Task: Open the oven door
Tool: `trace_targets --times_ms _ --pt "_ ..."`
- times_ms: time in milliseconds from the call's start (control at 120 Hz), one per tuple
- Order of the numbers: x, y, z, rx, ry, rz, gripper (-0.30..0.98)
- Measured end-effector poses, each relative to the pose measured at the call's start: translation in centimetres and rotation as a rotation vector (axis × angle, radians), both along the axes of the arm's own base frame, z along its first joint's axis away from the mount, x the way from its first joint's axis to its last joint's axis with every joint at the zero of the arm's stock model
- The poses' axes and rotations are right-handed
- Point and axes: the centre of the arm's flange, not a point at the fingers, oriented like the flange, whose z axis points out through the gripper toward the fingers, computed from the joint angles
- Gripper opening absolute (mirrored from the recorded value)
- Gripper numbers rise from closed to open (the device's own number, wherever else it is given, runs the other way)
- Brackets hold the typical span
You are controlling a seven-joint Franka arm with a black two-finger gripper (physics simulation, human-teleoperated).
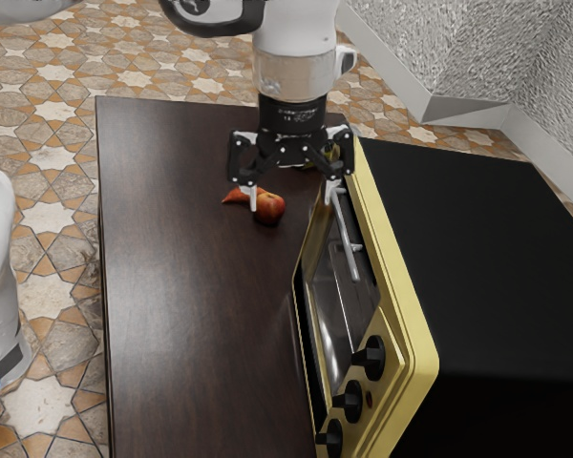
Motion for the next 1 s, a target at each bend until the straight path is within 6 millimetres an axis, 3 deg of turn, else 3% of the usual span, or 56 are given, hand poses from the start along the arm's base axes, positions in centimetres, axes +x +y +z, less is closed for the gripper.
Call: trace_targets --times_ms 117,433,633,867,1000 --pt "-0.1 -0.1 0.1 -0.019 -0.024 0.048 0.69" --pt "1.6 1.0 -3.4 -0.06 0.045 0.156 0.69" --pt "2.5 1.1 -3.4 -0.069 0.04 0.17 0.69" --pt "5.2 0.8 -3.2 -0.066 0.031 0.155 0.69" --pt "5.7 1.2 -4.6 -0.063 0.054 0.163 0.68"
